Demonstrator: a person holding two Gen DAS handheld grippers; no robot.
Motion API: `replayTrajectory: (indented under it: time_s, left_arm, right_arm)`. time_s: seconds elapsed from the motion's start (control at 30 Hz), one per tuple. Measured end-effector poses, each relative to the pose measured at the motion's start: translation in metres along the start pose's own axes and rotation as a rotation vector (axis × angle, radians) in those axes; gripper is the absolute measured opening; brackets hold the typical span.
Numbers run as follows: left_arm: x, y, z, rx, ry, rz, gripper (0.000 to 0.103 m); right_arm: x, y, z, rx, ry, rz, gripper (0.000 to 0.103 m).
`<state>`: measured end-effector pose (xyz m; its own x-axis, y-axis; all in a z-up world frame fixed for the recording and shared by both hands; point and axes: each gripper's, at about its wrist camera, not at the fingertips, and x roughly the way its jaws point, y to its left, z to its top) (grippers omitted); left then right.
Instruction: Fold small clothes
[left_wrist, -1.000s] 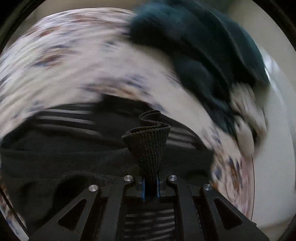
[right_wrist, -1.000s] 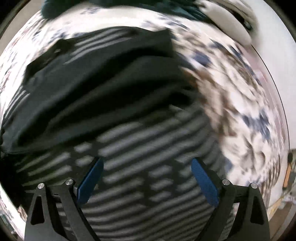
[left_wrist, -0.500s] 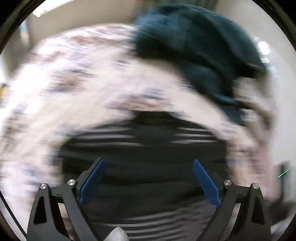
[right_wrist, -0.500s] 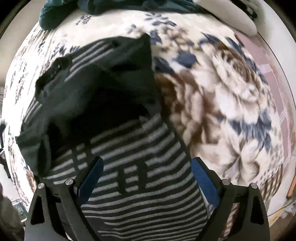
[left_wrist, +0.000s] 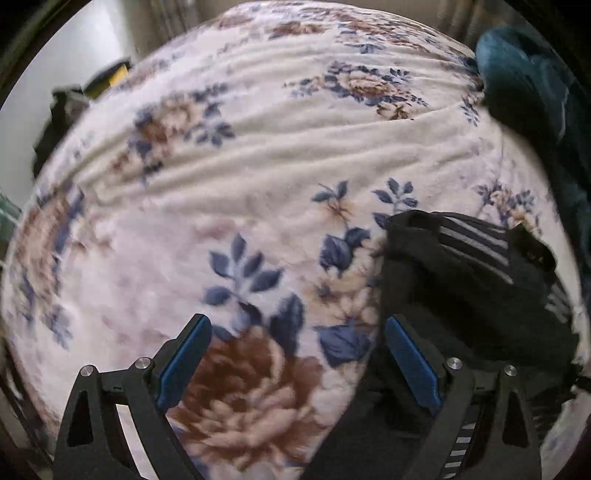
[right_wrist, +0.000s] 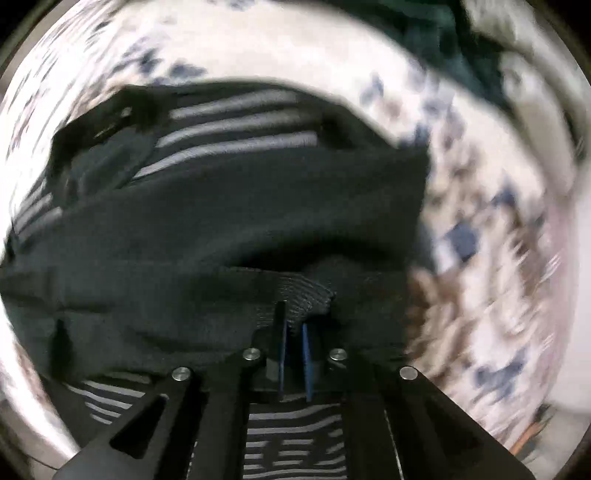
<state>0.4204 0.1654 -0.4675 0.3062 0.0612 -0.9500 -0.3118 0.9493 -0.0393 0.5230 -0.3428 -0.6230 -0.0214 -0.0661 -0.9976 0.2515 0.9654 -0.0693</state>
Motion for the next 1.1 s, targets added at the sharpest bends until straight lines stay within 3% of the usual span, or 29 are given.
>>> replayTrajectory:
  time_s: [0.1,0.17,0.23,0.3,0.37,0.4,0.43,0.47,0.5,0.6,0.7,0.73,0.77,0.8,0.83,1.0,1.1]
  left_arm:
    - [0.013,-0.011,0.007,-0.018,0.024,-0.052,0.096]
    - [0.022,-0.019,0.015,0.001,0.036,-0.078,0.096]
    - [0.034,-0.031,0.026,0.034,0.047,-0.107,0.096]
    - [0.048,-0.047,0.038,0.092,0.053,-0.121,0.094]
    - [0.064,-0.065,0.049,0.161,0.075,-0.12,0.083]
    - [0.07,-0.072,0.054,0.187,0.08,-0.118,0.058]
    - [0.074,-0.076,0.057,0.203,0.084,-0.124,0.032]
    - [0.08,-0.081,0.062,0.225,0.096,-0.131,0.021]
    - [0.084,-0.087,0.067,0.249,0.095,-0.147,0.011]
    - [0.082,-0.093,0.072,0.288,0.057,-0.164,0.007]
    - [0.079,-0.091,0.07,0.307,0.046,-0.173,0.006]
    - [0.079,-0.09,0.07,0.308,0.042,-0.173,0.005]
    - [0.076,-0.087,0.069,0.301,0.034,-0.178,0.005]
    - [0.074,-0.084,0.069,0.292,0.029,-0.183,0.005]
    - [0.074,-0.084,0.072,0.286,0.027,-0.185,0.005]
    - [0.069,-0.085,0.077,0.254,0.009,-0.19,0.004]
    - [0.074,-0.09,0.084,0.224,0.025,-0.192,0.004]
  right_arm:
    - [-0.024,-0.016,-0.003,0.082,-0.07,0.002,0.006]
    - [-0.031,-0.033,0.0,0.123,-0.093,-0.055,0.006]
    - [-0.02,-0.039,0.009,0.111,-0.045,-0.088,0.007]
    - [-0.003,-0.03,0.018,0.044,0.06,-0.098,0.007]
    - [-0.009,-0.022,0.021,-0.015,0.046,-0.118,0.017]
    - [-0.015,-0.017,0.022,-0.022,0.027,-0.113,0.025]
    - [-0.023,-0.017,0.025,-0.013,0.005,-0.093,0.043]
    - [-0.029,-0.021,0.03,0.005,-0.014,-0.066,0.051]
    - [-0.035,-0.026,0.034,0.026,-0.03,-0.04,0.052]
    - [-0.027,-0.03,0.045,0.041,-0.008,0.005,0.052]
    - [0.0,-0.012,0.047,-0.06,0.076,0.008,0.052]
    - [0.008,-0.005,0.045,-0.1,0.098,-0.001,0.052]
    - [0.015,0.003,0.042,-0.143,0.107,-0.03,0.045]
    - [0.016,0.007,0.04,-0.162,0.085,-0.071,0.029]
    - [0.014,0.009,0.038,-0.165,0.062,-0.118,0.001]
    - [-0.028,-0.017,0.037,0.016,-0.118,-0.152,0.0]
    - [-0.036,-0.037,0.04,0.089,-0.159,-0.166,0.0]
